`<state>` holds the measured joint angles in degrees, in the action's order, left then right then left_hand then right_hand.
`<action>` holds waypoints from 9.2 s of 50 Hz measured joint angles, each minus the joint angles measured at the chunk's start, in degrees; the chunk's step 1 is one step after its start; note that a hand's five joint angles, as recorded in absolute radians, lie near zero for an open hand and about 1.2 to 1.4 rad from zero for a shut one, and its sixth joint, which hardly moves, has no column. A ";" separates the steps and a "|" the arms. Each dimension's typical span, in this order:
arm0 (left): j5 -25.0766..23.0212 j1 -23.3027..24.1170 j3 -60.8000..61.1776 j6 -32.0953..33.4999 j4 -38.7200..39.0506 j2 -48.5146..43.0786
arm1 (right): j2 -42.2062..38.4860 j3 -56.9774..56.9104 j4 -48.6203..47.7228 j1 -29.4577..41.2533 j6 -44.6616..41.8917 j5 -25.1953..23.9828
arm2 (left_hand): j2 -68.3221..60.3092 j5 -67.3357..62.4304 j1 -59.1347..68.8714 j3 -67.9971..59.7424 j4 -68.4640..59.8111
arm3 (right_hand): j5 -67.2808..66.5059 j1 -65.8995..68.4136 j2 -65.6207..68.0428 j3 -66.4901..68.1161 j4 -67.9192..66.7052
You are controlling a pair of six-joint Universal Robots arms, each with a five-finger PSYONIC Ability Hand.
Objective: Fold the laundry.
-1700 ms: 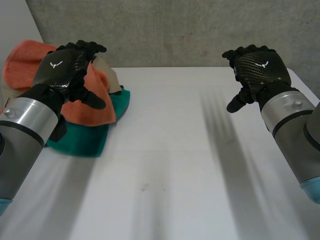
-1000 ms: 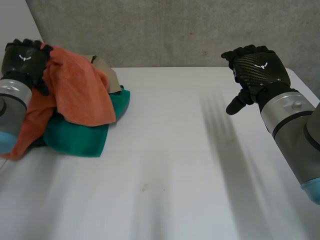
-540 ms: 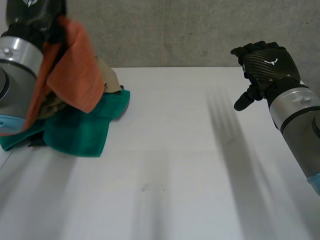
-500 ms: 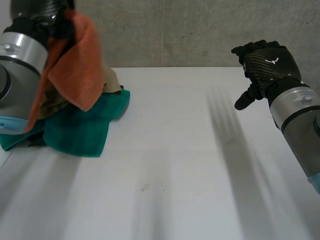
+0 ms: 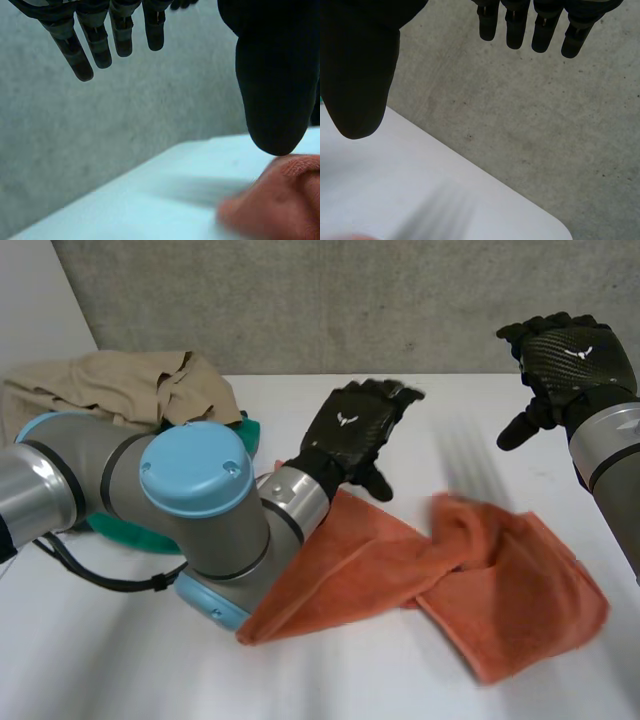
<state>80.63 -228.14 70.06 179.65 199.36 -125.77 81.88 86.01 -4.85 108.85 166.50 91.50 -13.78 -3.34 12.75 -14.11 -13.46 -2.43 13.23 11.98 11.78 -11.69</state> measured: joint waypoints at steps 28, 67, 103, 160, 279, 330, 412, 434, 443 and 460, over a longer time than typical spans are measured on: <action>-1.73 -21.35 12.93 24.67 -2.39 4.85 | -4.87 12.83 5.51 5.83 -22.14 -6.29 | -0.55 -1.40 0.25 -0.14 -1.06 | 0.00 0.00 0.00 0.00 0.00; 7.76 -40.69 -24.17 61.06 4.26 -28.71 | -7.17 18.95 -1.18 5.38 -20.40 -5.99 | -23.53 -22.73 24.57 -22.92 -23.65 | 0.00 0.00 0.00 0.00 0.00; 5.10 -15.42 22.36 22.15 -8.03 15.29 | 4.59 12.86 12.34 -3.15 -17.34 -6.90 | 0.81 0.60 0.66 0.57 1.10 | 0.00 0.00 0.00 0.00 0.00; 16.15 -3.21 20.01 10.58 -12.85 11.78 | -12.19 4.24 26.75 -11.61 -30.49 -14.92 | -54.49 -53.46 50.49 -53.94 -55.01 | -54.15 51.52 55.17 55.89 -56.58; 9.19 -13.09 26.09 27.54 8.73 23.00 | -30.22 -20.41 18.04 -12.68 -34.21 -12.99 | -54.79 -54.21 51.73 -54.31 -55.29 | -14.61 13.98 14.44 14.51 -14.73; 5.90 -18.22 -8.88 39.47 -9.78 0.16 | -21.29 -25.14 15.43 -12.84 -36.47 -5.06 | -54.79 -54.21 51.73 -54.33 -55.30 | -54.27 51.03 55.26 56.39 -57.03; 10.20 -17.11 12.14 44.31 -7.13 3.75 | -24.99 -8.53 2.45 -14.15 -44.88 -3.03 | -54.85 -54.61 51.73 -54.35 -55.50 | -54.81 51.04 55.26 56.40 -57.05; 13.91 -19.36 -18.22 40.75 17.95 4.76 | -16.76 -27.29 -28.23 -10.56 -36.56 -4.47 | -54.85 -54.65 51.73 -54.36 -55.55 | -55.25 51.03 55.26 56.40 -57.06; 13.57 -19.40 -0.29 39.00 16.35 5.64 | -18.21 -17.03 -20.51 -11.17 -33.59 -7.08 | -54.85 -54.65 51.73 -54.36 -55.55 | -55.25 51.04 55.26 56.40 -57.06; 13.16 -19.15 20.95 39.04 16.34 5.01 | -28.71 -5.52 -7.57 -18.56 -14.02 -15.28 | -54.85 -54.65 51.73 -54.36 -55.55 | -55.24 51.03 55.26 56.40 -57.06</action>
<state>93.79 -247.30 91.01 218.68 215.70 -120.76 53.16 80.49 -12.42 90.29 152.48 76.22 -68.63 -57.99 64.48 -68.47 -69.01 -57.68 64.26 67.25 68.18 -68.75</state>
